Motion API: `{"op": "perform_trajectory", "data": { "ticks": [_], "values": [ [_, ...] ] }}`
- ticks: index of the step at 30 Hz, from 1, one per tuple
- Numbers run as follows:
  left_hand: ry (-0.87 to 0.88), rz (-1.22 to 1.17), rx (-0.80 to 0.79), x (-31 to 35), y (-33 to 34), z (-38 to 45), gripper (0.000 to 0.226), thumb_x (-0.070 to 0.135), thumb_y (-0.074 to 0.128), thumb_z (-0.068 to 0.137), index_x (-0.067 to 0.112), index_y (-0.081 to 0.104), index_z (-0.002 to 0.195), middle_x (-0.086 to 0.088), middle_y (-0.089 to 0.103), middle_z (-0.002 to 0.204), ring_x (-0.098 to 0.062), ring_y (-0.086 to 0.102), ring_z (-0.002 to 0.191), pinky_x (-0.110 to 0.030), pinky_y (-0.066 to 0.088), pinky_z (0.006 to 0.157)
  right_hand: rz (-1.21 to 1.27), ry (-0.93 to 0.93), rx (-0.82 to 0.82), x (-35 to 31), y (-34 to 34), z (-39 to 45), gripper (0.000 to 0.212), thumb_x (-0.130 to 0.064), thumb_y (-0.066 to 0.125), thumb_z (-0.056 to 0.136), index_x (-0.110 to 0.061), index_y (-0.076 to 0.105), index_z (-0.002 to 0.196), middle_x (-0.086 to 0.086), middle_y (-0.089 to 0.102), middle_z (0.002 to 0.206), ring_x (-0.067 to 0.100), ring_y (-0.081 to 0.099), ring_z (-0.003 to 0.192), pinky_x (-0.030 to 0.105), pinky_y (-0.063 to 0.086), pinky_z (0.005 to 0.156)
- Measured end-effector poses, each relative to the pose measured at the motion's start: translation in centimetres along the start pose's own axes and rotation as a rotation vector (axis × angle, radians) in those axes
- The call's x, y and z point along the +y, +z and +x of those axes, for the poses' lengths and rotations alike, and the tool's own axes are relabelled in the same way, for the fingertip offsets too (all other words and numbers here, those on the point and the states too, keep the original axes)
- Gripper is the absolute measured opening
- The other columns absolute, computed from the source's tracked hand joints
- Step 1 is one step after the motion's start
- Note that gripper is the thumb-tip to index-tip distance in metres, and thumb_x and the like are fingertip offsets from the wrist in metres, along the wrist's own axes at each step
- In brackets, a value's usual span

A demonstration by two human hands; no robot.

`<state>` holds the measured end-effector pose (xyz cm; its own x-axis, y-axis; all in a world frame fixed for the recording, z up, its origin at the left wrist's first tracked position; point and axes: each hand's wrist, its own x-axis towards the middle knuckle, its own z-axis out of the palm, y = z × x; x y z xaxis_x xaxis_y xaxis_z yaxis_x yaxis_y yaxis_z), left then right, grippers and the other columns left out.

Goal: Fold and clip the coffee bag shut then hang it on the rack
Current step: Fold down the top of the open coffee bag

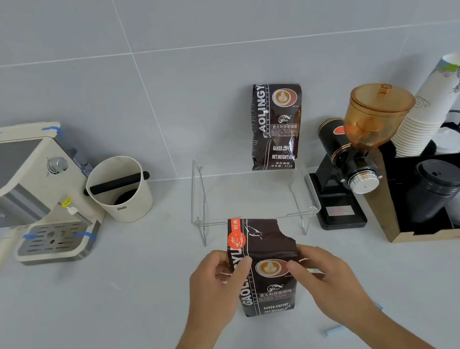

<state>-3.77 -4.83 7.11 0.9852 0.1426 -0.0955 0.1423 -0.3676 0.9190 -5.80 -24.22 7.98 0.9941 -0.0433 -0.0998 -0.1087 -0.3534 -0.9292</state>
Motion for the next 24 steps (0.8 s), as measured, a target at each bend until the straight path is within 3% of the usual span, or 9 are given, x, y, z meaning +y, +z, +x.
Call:
{"op": "perform_trajectory", "data": {
  "ticks": [3,6,9,12,15,19,24],
  "values": [
    [0.010,-0.031,0.027,0.4,0.0,0.3,0.023,0.032,0.072,0.079,0.017,0.056,0.076,0.002,0.068,0.068,-0.002,0.060,0.061,-0.014,0.048,0.058,-0.027,-0.027,0.045,-0.4,-0.2,0.5,0.015,-0.022,0.061,0.091,-0.036,0.064,0.095,-0.009,0.069,0.097,-0.001,0.064,0.089,0.012,0.052,0.067],
    [-0.009,-0.077,0.015,0.9,-0.1,0.5,0.023,0.038,0.068,0.082,0.022,0.051,0.081,-0.006,0.070,0.069,-0.009,0.064,0.062,-0.021,0.051,0.059,-0.061,-0.016,0.100,-0.7,-0.4,1.1,0.006,-0.028,0.059,0.091,-0.031,0.062,0.096,-0.011,0.068,0.096,-0.005,0.062,0.090,0.017,0.052,0.066],
    [0.027,-0.029,-0.035,1.1,-0.4,0.6,0.016,0.041,0.063,0.084,0.026,0.061,0.078,-0.002,0.073,0.070,-0.014,0.067,0.066,-0.025,0.052,0.060,-0.040,-0.040,0.125,-1.4,-0.5,1.7,0.014,-0.024,0.061,0.091,-0.036,0.063,0.097,-0.016,0.066,0.099,-0.006,0.060,0.092,0.015,0.050,0.069],
    [0.075,0.040,-0.020,1.3,-0.7,0.7,0.026,0.039,0.062,0.086,0.021,0.065,0.068,-0.001,0.071,0.069,-0.014,0.065,0.067,-0.028,0.052,0.061,0.024,-0.013,0.095,-2.2,-0.3,2.2,0.026,-0.017,0.064,0.089,-0.043,0.068,0.082,-0.014,0.075,0.087,0.004,0.068,0.083,0.020,0.053,0.073],
    [0.090,0.022,0.025,1.7,-1.0,1.2,0.020,0.034,0.062,0.086,0.023,0.070,0.072,-0.001,0.068,0.075,-0.012,0.062,0.070,-0.019,0.047,0.063,0.020,0.007,0.079,-2.8,-0.1,2.6,0.028,-0.015,0.066,0.087,-0.037,0.072,0.071,-0.018,0.075,0.079,0.012,0.070,0.080,0.026,0.055,0.076],
    [0.074,-0.082,0.019,2.6,-1.5,1.7,0.018,0.020,0.061,0.090,0.026,0.071,0.077,0.004,0.070,0.080,0.001,0.063,0.071,-0.005,0.044,0.063,0.065,0.019,0.061,-3.6,0.3,2.9,0.024,-0.010,0.066,0.087,-0.024,0.073,0.069,-0.019,0.072,0.064,-0.002,0.064,0.061,0.009,0.050,0.058],
    [0.039,-0.157,-0.030,2.5,-1.9,2.0,0.023,0.017,0.061,0.090,0.025,0.071,0.070,0.015,0.070,0.061,0.005,0.059,0.058,-0.006,0.042,0.059,0.091,0.032,0.046,-3.6,0.2,2.9,0.021,-0.008,0.065,0.087,-0.016,0.071,0.068,-0.019,0.068,0.056,-0.005,0.059,0.053,0.007,0.046,0.051]
  ]
}}
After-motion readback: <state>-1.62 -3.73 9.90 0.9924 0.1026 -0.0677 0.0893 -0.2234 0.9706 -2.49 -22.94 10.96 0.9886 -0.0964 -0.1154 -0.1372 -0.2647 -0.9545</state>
